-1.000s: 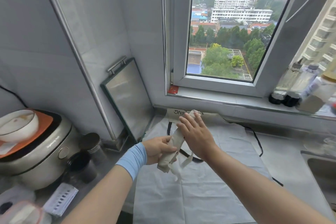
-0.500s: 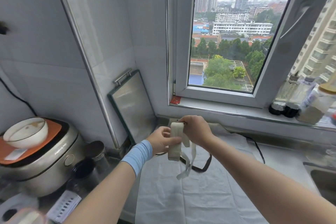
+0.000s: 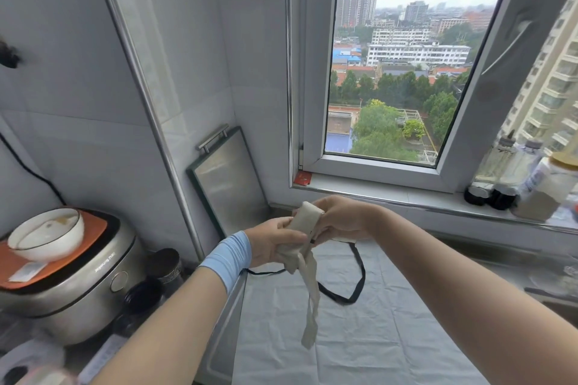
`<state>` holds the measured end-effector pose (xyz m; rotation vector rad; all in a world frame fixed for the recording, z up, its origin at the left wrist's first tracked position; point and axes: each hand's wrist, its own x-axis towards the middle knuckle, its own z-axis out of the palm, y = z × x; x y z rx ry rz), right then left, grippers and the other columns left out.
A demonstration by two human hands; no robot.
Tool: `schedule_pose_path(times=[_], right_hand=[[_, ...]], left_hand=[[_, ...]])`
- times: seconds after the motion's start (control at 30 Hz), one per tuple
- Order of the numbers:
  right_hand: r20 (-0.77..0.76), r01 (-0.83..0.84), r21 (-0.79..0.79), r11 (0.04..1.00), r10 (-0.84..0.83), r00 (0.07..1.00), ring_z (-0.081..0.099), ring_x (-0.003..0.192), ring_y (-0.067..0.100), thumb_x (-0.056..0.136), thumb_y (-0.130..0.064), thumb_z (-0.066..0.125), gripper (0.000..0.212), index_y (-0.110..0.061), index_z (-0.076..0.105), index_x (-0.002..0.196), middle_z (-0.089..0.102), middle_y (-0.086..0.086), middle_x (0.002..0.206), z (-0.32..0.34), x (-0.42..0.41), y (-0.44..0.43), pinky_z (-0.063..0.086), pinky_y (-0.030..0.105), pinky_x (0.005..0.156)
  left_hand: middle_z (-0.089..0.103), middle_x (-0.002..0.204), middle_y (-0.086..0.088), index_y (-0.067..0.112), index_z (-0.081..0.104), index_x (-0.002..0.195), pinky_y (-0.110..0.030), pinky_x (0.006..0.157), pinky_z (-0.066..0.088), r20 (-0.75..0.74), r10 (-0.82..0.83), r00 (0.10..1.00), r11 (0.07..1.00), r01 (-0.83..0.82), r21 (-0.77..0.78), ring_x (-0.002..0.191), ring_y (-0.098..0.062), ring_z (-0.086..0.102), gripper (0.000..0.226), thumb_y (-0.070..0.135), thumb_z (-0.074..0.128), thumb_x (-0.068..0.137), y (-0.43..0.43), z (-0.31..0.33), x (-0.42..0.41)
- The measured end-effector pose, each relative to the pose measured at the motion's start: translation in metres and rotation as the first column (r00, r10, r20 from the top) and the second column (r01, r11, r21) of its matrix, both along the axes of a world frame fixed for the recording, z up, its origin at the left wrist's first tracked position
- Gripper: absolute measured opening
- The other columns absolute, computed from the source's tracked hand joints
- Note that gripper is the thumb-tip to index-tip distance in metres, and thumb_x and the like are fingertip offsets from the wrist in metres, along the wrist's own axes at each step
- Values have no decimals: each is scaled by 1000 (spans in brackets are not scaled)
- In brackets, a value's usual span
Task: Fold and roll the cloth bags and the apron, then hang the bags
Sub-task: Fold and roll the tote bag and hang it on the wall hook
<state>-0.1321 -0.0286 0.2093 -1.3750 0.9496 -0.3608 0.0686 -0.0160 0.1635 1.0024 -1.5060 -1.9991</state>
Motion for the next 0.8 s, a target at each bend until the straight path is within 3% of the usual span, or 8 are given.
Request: schedule_pose_path(times=[0.17,0.27,0.33,0.4,0.5,0.6,0.73,0.8], right_hand=[[328,-143,162,976,84,941,49,124,41,95,9,47,44,13,40,138,52,27,131,3,-5,-2,36,49,112],[97,132,118,984,-143,985,64,112,35,92,-28,69,46,7,60,121,66,23,119,0,11,-7,50,45,101],[-62,264,-43,964,-266,962,73,95,28,87,-28,76,34,0,69,105,72,19,105,-1,19,-9,60,39,83],[-88,305,-115,946,-315,945,75,80,21,84,-24,78,23,-6,70,95,74,15,95,-1,21,-12,62,33,69],[-114,349,-190,918,-374,920,74,83,28,83,-24,80,21,-8,70,91,73,18,95,-3,25,-14,63,41,71],[-84,404,-256,878,-437,896,73,83,26,81,-26,81,19,-12,71,90,73,15,92,-10,33,-12,62,44,73],[187,458,-100,883,-435,881,67,103,21,77,-27,84,68,-20,47,134,61,9,120,-25,36,-6,58,40,88],[104,351,-132,927,-339,935,65,108,21,69,-20,89,96,-39,27,139,57,2,124,-38,37,-1,55,40,92]], left_hand=[[62,91,-11,0,49,129,-38,68,53,-9,116,993,993,-116,-7,78,-24,64,56,20,69,81,-3,-2,5],[65,86,-12,2,55,115,-34,65,51,89,115,989,992,-110,-60,71,-22,64,45,16,76,77,-4,1,3],[60,75,-10,1,57,100,-31,60,48,120,38,992,998,-32,-51,59,-18,57,29,12,75,80,-3,2,-1],[63,82,-15,-4,62,101,-31,64,50,152,56,987,998,-50,-43,64,-20,59,29,13,74,82,-3,-1,-2],[71,101,-17,-1,67,107,-31,73,54,195,136,971,990,-128,-55,80,-22,67,41,24,79,77,-5,-4,-1],[74,93,-13,5,71,99,-31,68,55,236,179,955,983,-163,-86,74,-21,69,42,32,83,69,-8,-6,3],[71,76,-10,4,69,96,-27,56,50,157,357,921,933,-343,-108,67,-25,67,39,28,85,70,-13,-5,5],[72,82,-13,-1,66,104,-30,58,53,94,499,862,867,-497,-45,76,-29,70,47,28,84,72,-15,-3,4]])
